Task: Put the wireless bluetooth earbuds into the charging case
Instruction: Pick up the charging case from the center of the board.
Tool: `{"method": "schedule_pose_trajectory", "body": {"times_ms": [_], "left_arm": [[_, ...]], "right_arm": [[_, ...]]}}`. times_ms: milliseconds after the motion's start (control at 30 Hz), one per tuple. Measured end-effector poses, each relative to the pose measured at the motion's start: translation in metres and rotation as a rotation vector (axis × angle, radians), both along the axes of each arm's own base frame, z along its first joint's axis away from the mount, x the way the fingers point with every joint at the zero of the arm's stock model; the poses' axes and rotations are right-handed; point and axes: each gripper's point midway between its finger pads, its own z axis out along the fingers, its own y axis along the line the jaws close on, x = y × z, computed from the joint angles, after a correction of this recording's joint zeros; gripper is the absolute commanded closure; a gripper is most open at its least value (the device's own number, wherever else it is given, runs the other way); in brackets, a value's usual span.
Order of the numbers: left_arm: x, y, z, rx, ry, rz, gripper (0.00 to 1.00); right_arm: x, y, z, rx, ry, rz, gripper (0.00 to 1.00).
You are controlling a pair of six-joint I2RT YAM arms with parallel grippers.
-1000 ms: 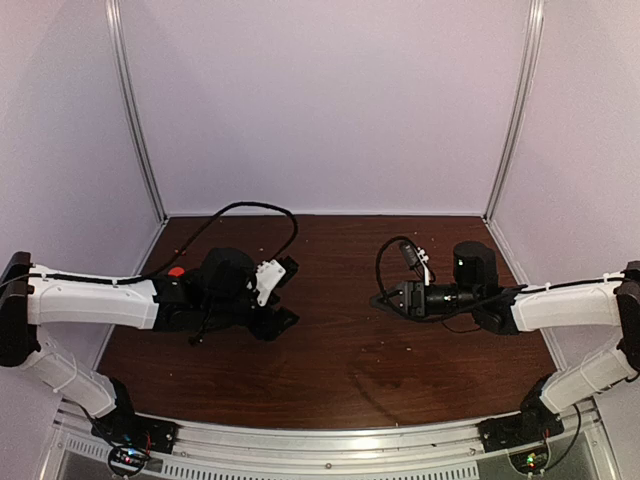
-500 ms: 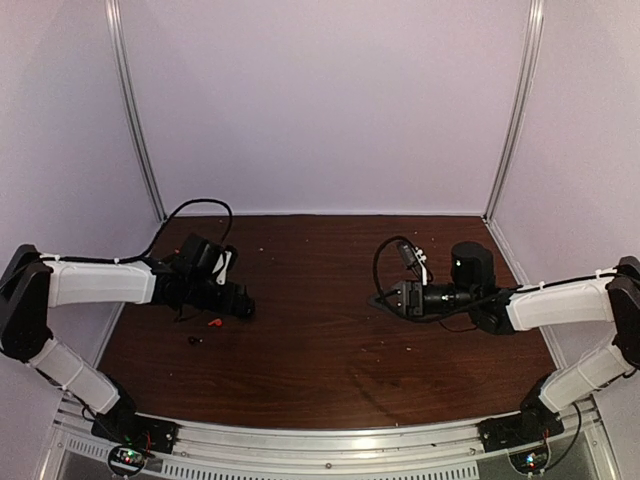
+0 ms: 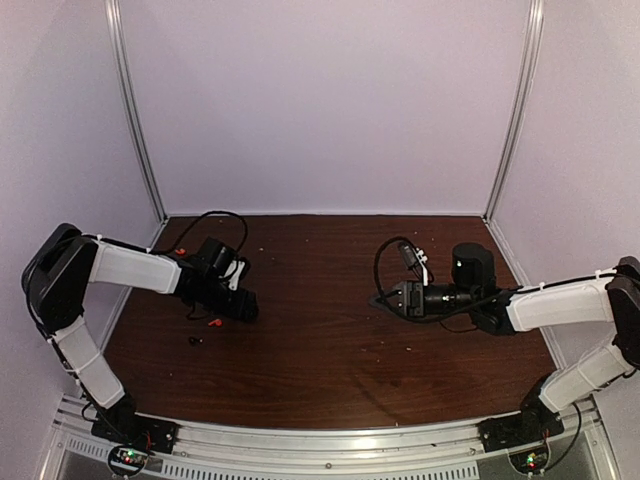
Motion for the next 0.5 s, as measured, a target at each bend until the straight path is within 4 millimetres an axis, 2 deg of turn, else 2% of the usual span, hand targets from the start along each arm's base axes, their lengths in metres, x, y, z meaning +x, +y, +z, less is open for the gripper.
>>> {"method": "schedule_pose_trajectory", "body": {"times_ms": [133,233,333,500], "left_arm": [[0.001,-0.01,-0.004,-0.026,0.012,-0.046,0.43],[-0.001,-0.023,-0.001,-0.074,0.018,-0.089,0.44],[-0.006,-0.037,0.001,-0.106,0.023,-0.142,0.42],[-0.003,-0.047,-0.002,-0.088,0.02,-0.161,0.33]], "right_arm": [[0.0,0.0,0.0,0.001,-0.001,0.001,0.4],[0.0,0.0,0.001,0.002,-0.001,0.002,0.4],[-0.001,0.0,0.001,0.003,0.0,0.005,0.4],[0.001,0.0,-0.003,0.0,0.01,0.006,0.39]]}}
